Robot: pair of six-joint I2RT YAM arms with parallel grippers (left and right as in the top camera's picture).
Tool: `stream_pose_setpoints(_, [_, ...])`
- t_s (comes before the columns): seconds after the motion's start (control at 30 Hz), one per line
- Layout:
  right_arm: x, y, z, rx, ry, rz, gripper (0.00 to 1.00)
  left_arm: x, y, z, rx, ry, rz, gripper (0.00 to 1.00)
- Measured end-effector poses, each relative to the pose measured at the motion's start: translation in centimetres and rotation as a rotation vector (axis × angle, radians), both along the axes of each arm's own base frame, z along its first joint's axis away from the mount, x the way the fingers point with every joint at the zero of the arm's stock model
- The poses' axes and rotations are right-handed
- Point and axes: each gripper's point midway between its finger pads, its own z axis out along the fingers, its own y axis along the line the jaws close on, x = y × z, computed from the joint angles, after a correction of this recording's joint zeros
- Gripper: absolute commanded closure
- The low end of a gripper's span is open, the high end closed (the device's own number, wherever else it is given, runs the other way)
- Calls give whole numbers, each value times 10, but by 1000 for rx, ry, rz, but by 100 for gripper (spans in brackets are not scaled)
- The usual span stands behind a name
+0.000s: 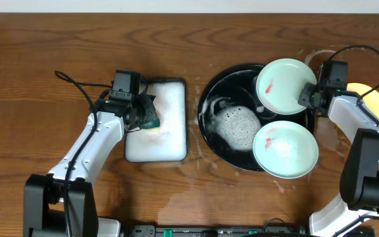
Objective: Clean dirty plates on tray and stack at the side
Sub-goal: 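Grasp the rim of the upper pale green plate with the right gripper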
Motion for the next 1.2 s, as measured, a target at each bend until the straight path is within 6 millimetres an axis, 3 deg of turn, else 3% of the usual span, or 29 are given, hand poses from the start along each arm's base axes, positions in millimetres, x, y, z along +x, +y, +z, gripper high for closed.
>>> stream_pose_setpoints(0.2, [2, 3, 1, 20, -7, 5, 99, 0, 0, 0, 0, -2, 0, 92])
stream_pose_setpoints(0.43, [7, 21, 18, 94, -54, 52, 99, 0, 0, 0, 0, -2, -1, 92])
stream_pose_setpoints(0.57, [8, 54, 46, 146, -103, 144, 99, 0, 0, 0, 8, -5, -18, 92])
stream_pose_setpoints(0.63, [6, 79, 62, 177, -127, 211, 99, 0, 0, 0, 11, -6, -26, 92])
stream_pose_setpoints(0.73, [-2, 115, 70, 205, -122, 299, 99, 0, 0, 0, 13, -7, -31, 92])
stream_pose_setpoints(0.83, [-12, 146, 62, 208, -76, 373, 99, 0, 0, 0, 13, -7, -32, 92])
stream_pose_setpoints(0.93, [-23, 165, 48, 190, -16, 415, 99, 0, 0, 0, 13, -7, -33, 93])
stream_pose_setpoints(1.07, [-32, 170, 28, 161, 52, 418, 99, 1, -2, 7, 2, -26, -44, 92])
stream_pose_setpoints(1.2, [-34, 167, 16, 145, 83, 398, 99, 2, -4, 31, -12, -95, -50, 92])
